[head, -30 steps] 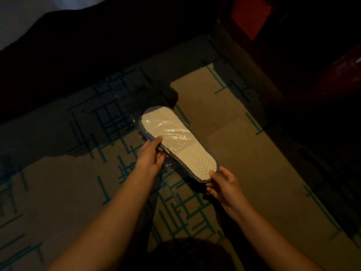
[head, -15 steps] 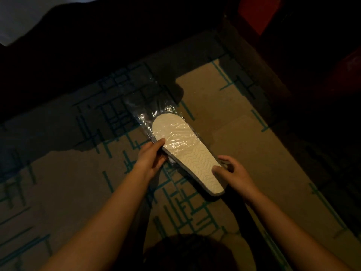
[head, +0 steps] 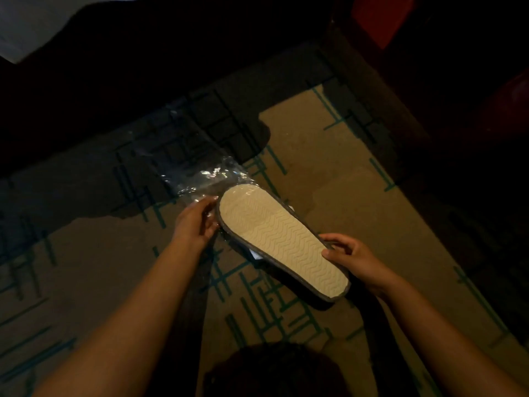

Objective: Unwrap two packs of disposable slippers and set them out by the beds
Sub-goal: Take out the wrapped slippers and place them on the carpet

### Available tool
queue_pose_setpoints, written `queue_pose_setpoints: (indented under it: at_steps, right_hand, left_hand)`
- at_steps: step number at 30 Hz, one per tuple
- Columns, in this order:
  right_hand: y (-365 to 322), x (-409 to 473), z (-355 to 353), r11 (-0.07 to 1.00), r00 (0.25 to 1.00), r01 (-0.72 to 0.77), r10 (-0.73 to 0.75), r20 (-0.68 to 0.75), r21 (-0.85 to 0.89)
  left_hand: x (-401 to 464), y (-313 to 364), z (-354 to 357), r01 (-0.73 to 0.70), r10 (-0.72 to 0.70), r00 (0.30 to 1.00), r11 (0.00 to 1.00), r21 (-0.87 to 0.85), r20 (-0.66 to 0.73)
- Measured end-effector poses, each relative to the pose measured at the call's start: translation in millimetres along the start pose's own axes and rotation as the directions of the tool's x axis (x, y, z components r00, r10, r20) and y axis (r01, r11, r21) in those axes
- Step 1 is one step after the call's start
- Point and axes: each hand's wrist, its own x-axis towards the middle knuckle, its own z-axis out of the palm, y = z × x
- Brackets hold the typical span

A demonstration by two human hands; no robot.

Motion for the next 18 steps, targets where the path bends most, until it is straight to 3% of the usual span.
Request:
queue_pose_setpoints:
  at_steps: [3, 6, 10, 12, 13, 15, 17, 18]
  right_hand:
    - [10, -4, -8, 0.997, 1.000, 0.004, -0.005, 0.011, 0.077]
    - [20, -3, -14, 0.982, 0.997, 0.068, -0.060, -0.052, 0.175]
    - [22, 3, -14, 0.945, 0.984, 0.154, -0.120, -0.131, 0.290]
    - [18, 8, -12, 0.931, 0.977, 0.185, -0.142, -0.156, 0.314]
    - [15, 9, -11, 0.928, 0.975, 0.195, -0.148, -0.166, 0.317]
    - [10, 14, -9, 0.924, 0.968, 0.214, -0.159, -0.192, 0.317]
    - [5, 19, -7, 0.924, 0.965, 0.226, -0.169, -0.203, 0.308]
    - [3, 20, -5, 0.923, 0.962, 0.235, -0.178, -0.205, 0.305]
  left_hand:
    - [8, 10, -17, -0.058, 0.058, 0.997, 0.998, 0.000, -0.057]
    - [13, 13, -27, -0.149, 0.158, 0.984, 0.983, 0.109, -0.079]
    - [10, 8, -40, -0.137, 0.202, 0.976, 0.867, 0.480, -0.086]
    - [6, 9, -43, -0.139, 0.301, 0.941, 0.759, 0.636, -0.153]
    - [-1, 11, -42, -0.176, 0.429, 0.879, 0.701, 0.691, -0.211]
    - [-20, 10, -38, -0.285, 0.714, 0.665, 0.514, 0.809, -0.219]
    - [-36, 2, -32, -0.375, 0.865, 0.502, 0.200, 0.905, 0.017]
    - [-42, -4, -29, -0.379, 0.853, 0.494, 0.034, 0.925, 0.171]
